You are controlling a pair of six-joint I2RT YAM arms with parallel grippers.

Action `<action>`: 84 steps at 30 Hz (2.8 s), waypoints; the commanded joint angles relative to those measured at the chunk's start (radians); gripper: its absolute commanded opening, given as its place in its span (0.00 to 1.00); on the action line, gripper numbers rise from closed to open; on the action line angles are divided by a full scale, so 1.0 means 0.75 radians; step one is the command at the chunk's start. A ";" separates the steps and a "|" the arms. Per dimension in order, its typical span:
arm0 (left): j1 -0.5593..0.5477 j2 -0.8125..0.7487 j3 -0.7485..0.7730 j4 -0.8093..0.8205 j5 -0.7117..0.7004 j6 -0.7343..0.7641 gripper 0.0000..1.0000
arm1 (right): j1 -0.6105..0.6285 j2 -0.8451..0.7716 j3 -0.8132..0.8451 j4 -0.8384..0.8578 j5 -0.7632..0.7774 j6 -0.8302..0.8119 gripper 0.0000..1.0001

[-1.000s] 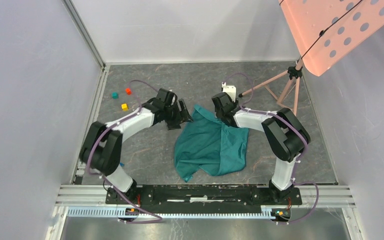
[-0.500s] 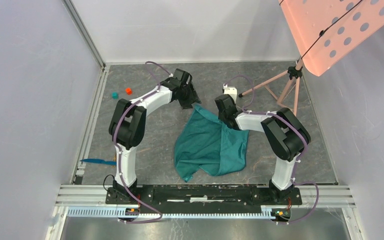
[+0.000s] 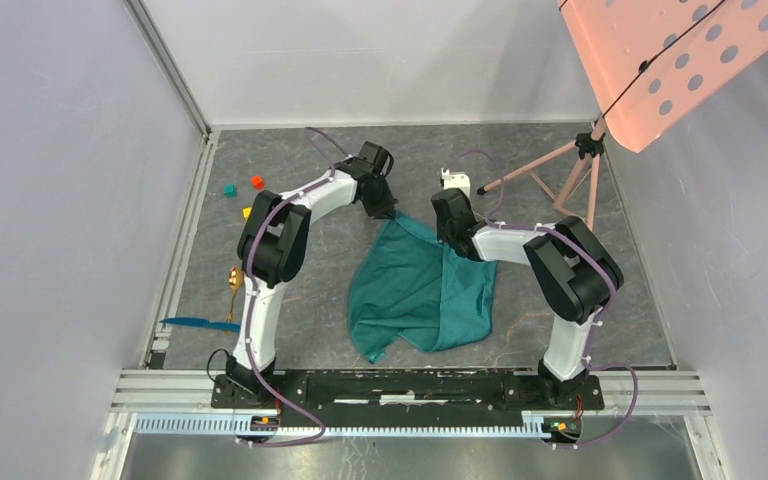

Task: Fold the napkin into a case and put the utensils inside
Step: Pick up the crumpled napkin from the center of the board, then flatten out the crumpled napkin at the center of the board, then smooth out the napkin at the center of the board.

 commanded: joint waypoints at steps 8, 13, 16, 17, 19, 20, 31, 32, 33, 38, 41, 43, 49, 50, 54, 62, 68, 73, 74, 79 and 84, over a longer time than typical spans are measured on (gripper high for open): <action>0.135 -0.553 -0.122 -0.083 -0.010 0.234 0.02 | 0.039 -0.491 0.011 -0.184 -0.030 -0.249 0.00; 0.174 -1.051 -0.325 -0.101 -0.064 0.260 0.02 | 0.046 -0.820 -0.071 -0.120 -0.199 -0.370 0.00; 0.178 -1.342 -0.382 -0.133 -0.141 0.303 0.02 | 0.048 -1.017 -0.106 -0.056 -0.349 -0.450 0.00; 0.178 -1.430 -0.379 -0.159 -0.181 0.316 0.02 | 0.048 -1.068 -0.108 -0.037 -0.409 -0.465 0.00; 0.178 -1.558 -0.337 -0.219 -0.231 0.349 0.02 | 0.049 -1.176 -0.111 0.008 -0.534 -0.479 0.00; 0.179 -1.609 -0.306 -0.245 -0.245 0.363 0.02 | 0.049 -1.230 -0.113 0.029 -0.581 -0.476 0.00; 0.178 -2.110 -0.239 -0.079 -0.249 0.442 0.02 | 0.052 -1.506 -0.033 0.253 -0.721 -0.170 0.00; 0.180 -2.126 -0.262 -0.037 -0.251 0.433 0.02 | 0.052 -1.503 -0.067 0.315 -0.735 -0.128 0.00; 0.179 -2.127 -0.272 -0.009 -0.249 0.434 0.02 | 0.052 -1.490 -0.088 0.382 -0.748 -0.103 0.00; 0.178 -1.973 -0.277 -0.035 -0.405 0.452 0.02 | 0.052 -1.333 -0.042 0.357 -0.538 -0.120 0.00; 0.179 -1.781 -0.324 -0.063 -0.676 0.508 0.02 | 0.050 -1.189 -0.025 0.316 -0.209 -0.174 0.00; 0.195 -1.597 -0.323 -0.100 -0.870 0.511 0.02 | 0.047 -1.063 -0.038 0.331 -0.003 -0.200 0.00; 0.395 -0.895 -0.159 -0.019 -0.772 0.518 0.02 | -0.027 -0.546 0.070 0.506 0.213 -0.382 0.00; 0.416 -0.785 -0.111 -0.003 -0.756 0.519 0.02 | -0.039 -0.432 0.138 0.502 0.244 -0.413 0.00; 0.444 -0.275 0.348 -0.235 -0.633 0.605 0.29 | -0.086 0.007 0.594 0.150 0.198 -0.516 0.08; 0.435 -0.485 0.067 -0.212 -0.248 0.547 0.96 | -0.069 0.130 0.989 -0.590 0.037 -0.480 0.82; 0.436 -0.789 -0.291 -0.124 0.035 0.529 1.00 | -0.028 -0.170 0.570 -0.565 -0.228 -0.376 0.85; 0.436 -1.029 -0.633 -0.048 0.289 0.508 1.00 | 0.060 -0.394 0.171 -0.440 -0.502 -0.282 0.86; 0.435 -1.093 -0.704 -0.032 0.319 0.497 1.00 | 0.066 -0.439 0.090 -0.410 -0.558 -0.252 0.87; 0.429 -1.399 -1.129 0.147 0.485 0.340 1.00 | 0.082 -0.630 -0.203 -0.308 -0.775 -0.167 0.87; 0.343 -1.541 -1.444 0.305 0.464 0.172 1.00 | 0.135 -0.726 -0.388 -0.289 -0.855 -0.110 0.82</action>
